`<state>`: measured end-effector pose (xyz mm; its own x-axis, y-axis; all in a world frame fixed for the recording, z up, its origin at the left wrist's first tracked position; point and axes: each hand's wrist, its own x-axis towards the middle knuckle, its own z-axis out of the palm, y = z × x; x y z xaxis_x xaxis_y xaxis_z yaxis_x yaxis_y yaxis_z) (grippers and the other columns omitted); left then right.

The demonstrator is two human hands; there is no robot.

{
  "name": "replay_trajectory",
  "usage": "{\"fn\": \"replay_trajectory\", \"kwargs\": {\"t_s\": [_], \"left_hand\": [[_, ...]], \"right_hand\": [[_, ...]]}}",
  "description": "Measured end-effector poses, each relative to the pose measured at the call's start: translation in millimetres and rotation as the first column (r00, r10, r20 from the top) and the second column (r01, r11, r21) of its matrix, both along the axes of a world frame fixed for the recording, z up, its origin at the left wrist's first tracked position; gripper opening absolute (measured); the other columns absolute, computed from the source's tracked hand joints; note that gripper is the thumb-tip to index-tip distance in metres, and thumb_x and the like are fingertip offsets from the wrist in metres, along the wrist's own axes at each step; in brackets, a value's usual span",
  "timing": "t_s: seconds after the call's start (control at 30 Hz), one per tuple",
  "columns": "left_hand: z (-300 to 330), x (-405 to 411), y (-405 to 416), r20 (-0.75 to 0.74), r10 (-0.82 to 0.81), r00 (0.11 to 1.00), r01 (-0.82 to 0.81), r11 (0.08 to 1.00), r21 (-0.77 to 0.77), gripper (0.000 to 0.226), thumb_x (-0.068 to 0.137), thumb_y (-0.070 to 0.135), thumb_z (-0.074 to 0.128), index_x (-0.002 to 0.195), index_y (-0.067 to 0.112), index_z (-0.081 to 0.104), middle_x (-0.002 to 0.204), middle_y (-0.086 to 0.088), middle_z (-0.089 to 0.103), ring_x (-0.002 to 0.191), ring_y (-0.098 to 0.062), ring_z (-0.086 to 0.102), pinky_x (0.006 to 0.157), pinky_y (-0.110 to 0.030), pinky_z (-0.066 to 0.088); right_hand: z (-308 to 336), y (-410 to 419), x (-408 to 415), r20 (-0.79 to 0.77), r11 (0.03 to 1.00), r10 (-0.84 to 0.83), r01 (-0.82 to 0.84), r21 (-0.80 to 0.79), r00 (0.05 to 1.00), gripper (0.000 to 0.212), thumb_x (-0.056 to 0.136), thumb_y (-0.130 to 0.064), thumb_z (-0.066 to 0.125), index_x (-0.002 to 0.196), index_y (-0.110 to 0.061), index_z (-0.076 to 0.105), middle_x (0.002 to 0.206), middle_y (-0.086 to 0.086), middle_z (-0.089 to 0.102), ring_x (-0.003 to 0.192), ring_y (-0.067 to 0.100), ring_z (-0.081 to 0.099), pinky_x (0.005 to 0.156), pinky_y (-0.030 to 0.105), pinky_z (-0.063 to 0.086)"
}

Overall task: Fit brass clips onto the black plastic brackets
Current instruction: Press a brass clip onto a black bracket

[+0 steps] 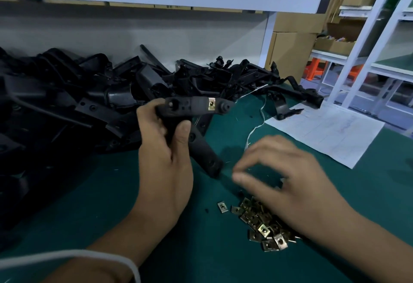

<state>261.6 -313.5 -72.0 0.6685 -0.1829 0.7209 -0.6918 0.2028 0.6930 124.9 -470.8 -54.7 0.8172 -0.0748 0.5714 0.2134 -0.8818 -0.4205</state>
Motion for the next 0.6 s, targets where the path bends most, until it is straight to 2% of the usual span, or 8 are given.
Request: {"fn": "replay_trajectory", "kwargs": {"t_s": [0.07, 0.13, 0.23, 0.37, 0.43, 0.5, 0.6], "left_hand": [[0, -2, 0, 0.049, 0.005, 0.999, -0.005, 1.000, 0.010, 0.029, 0.109, 0.010, 0.050, 0.125, 0.031, 0.040, 0.104, 0.028, 0.058, 0.090, -0.003, 0.057, 0.080, -0.016, 0.047], [0, -5, -1, 0.087, 0.005, 0.996, -0.008, 1.000, 0.028, 0.028, 0.109, 0.012, 0.050, 0.129, 0.028, 0.039, 0.105, 0.030, 0.058, 0.087, -0.003, 0.057, 0.075, -0.019, 0.049], [-1, -3, -1, 0.072, 0.062, 0.995, -0.066, 0.997, 0.043, 0.026, 0.110, 0.013, 0.050, 0.129, 0.026, 0.039, 0.102, 0.033, 0.057, 0.085, 0.001, 0.057, 0.074, -0.012, 0.046], [-2, -1, -1, 0.035, 0.093, 0.995, -0.095, 0.995, 0.042, 0.028, 0.109, 0.009, 0.051, 0.129, 0.025, 0.038, 0.100, 0.036, 0.058, 0.086, 0.005, 0.058, 0.076, -0.006, 0.043], [-3, -2, -1, 0.046, 0.087, 0.995, -0.089, 0.995, 0.050, 0.027, 0.109, 0.011, 0.051, 0.130, 0.024, 0.039, 0.100, 0.035, 0.058, 0.085, 0.004, 0.058, 0.074, -0.006, 0.044], [-2, -4, 1, 0.065, 0.083, 0.994, -0.087, 0.994, 0.060, 0.027, 0.109, 0.015, 0.052, 0.131, 0.026, 0.039, 0.100, 0.033, 0.058, 0.083, 0.002, 0.057, 0.070, -0.008, 0.044], [0, -9, 1, 0.107, 0.032, 0.994, -0.039, 0.997, 0.067, 0.030, 0.109, 0.011, 0.051, 0.132, 0.025, 0.038, 0.097, 0.031, 0.060, 0.078, 0.000, 0.060, 0.066, -0.008, 0.044]], "right_hand": [[-8, 4, 2, -0.184, 0.992, 0.090, -0.103, -0.066, 0.979, 0.018, 0.090, -0.050, 0.073, 0.099, -0.034, 0.077, 0.099, -0.022, 0.062, 0.103, 0.007, 0.060, 0.089, 0.027, 0.047], [-13, 6, 3, -0.284, 0.988, 0.110, -0.137, -0.078, 0.953, 0.025, 0.088, -0.056, 0.071, 0.105, -0.038, 0.076, 0.102, -0.025, 0.058, 0.107, 0.004, 0.057, 0.092, 0.023, 0.045], [-9, 5, 1, -0.307, 0.984, 0.115, -0.151, -0.094, 0.945, 0.018, 0.088, -0.052, 0.075, 0.099, -0.038, 0.072, 0.101, -0.022, 0.057, 0.106, 0.006, 0.056, 0.089, 0.023, 0.044], [-5, 6, -1, -0.327, 0.977, 0.195, -0.213, -0.020, 0.925, 0.017, 0.090, -0.032, 0.080, 0.092, -0.033, 0.063, 0.100, -0.016, 0.061, 0.104, 0.015, 0.059, 0.085, 0.030, 0.047], [-5, 5, -1, -0.309, 0.977, 0.212, -0.213, 0.032, 0.927, 0.017, 0.094, -0.029, 0.076, 0.095, -0.033, 0.060, 0.103, -0.015, 0.066, 0.106, 0.015, 0.063, 0.086, 0.030, 0.049], [-4, 3, -3, -0.239, 0.966, 0.231, -0.193, 0.171, 0.943, 0.013, 0.098, -0.029, 0.071, 0.099, -0.031, 0.059, 0.104, -0.011, 0.070, 0.106, 0.017, 0.066, 0.087, 0.028, 0.050], [2, 1, -6, -0.057, 0.920, 0.209, -0.176, 0.350, 0.976, 0.014, 0.100, -0.034, 0.065, 0.107, -0.024, 0.060, 0.093, 0.001, 0.067, 0.093, 0.026, 0.066, 0.079, 0.036, 0.051]]}}
